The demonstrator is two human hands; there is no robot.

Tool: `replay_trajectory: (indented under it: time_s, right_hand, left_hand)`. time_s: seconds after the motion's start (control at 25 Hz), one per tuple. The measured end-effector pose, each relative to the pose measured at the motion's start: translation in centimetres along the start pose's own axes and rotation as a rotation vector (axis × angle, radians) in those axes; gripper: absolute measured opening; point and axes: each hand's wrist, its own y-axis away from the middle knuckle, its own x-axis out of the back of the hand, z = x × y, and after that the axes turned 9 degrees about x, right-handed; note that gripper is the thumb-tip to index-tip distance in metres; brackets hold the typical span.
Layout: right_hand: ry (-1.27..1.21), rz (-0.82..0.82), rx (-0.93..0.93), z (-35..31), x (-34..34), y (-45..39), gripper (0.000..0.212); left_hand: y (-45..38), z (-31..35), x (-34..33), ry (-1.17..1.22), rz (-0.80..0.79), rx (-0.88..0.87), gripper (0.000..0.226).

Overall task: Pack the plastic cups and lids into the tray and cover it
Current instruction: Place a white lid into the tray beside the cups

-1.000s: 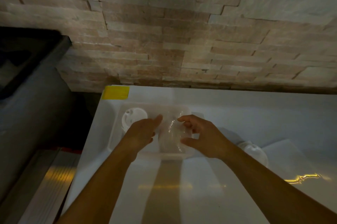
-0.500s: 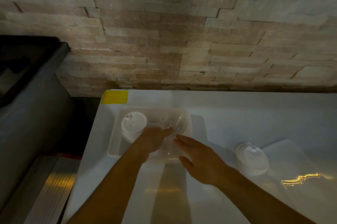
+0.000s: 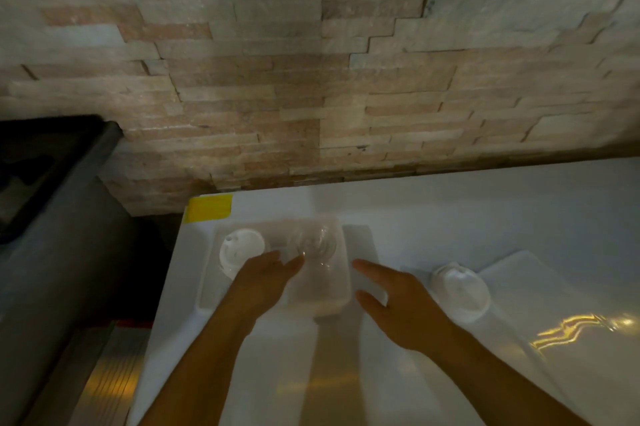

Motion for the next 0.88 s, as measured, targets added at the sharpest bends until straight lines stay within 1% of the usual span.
replay_trajectory:
  time_s: [0.12, 0.24, 0.32, 0.36, 0.4, 0.44, 0.52, 0.6, 0.72, 0.76, 0.8, 0.88]
  right_hand:
    - [-0.041, 0.174, -0.122, 2.4, 1.8, 2.2, 0.046]
    - [-0.167, 0.39, -0.248, 5.4, 3.0, 4.1, 0.036]
    - [-0.267, 0.528, -0.351, 7.4, 3.8, 5.7, 0.031]
    - [-0.304, 0.586, -0.414, 8.2, 4.1, 6.4, 0.03]
    - [-0.323, 0.63, -0.481, 8.9, 4.4, 7.2, 0.03]
    - [-0.335, 0.657, -0.545, 9.7, 4.7, 7.9, 0.029]
    - [-0.39, 0.667, -0.644, 10.9, 5.3, 9.0, 0.031]
    - [-0.511, 0.654, -0.714, 11.7, 5.6, 9.8, 0.038]
    - [-0.638, 0.615, -0.741, 12.4, 5.8, 10.1, 0.048]
    - [-0.636, 0.592, -0.738, 12.8, 5.9, 10.0, 0.05]
    - [-0.603, 0.557, -0.732, 13.1, 6.1, 9.7, 0.052]
    - [-0.523, 0.471, -0.708, 13.7, 6.7, 9.1, 0.047]
  left_hand:
    - [2.3, 0.4, -0.9, 0.035, 0.019, -0.132, 0.033]
    - [3.6, 0.7, -3.4, 0.115, -0.051, -0.138, 0.04]
    - [3.9, 0.8, -6.6, 0.112, -0.126, -0.127, 0.034]
    - [4.1, 0.7, -8.1, 0.092, -0.165, -0.117, 0.029]
    - [4.1, 0.5, -9.6, 0.082, -0.213, -0.097, 0.028]
    - [4.0, 0.6, -11.3, 0.073, -0.264, -0.072, 0.034]
    - [3.3, 0.8, -14.5, 0.053, -0.329, 0.0, 0.052]
    - [2.6, 1.3, -17.3, 0.056, -0.346, 0.051, 0.054]
    - [1.8, 2.0, -20.8, 0.11, -0.352, 0.135, 0.058]
    - [1.6, 2.2, -21.9, 0.11, -0.346, 0.164, 0.056]
    - [1.3, 2.4, -22.7, 0.112, -0.345, 0.185, 0.049]
    - [1.3, 2.7, -23.9, 0.138, -0.343, 0.214, 0.022]
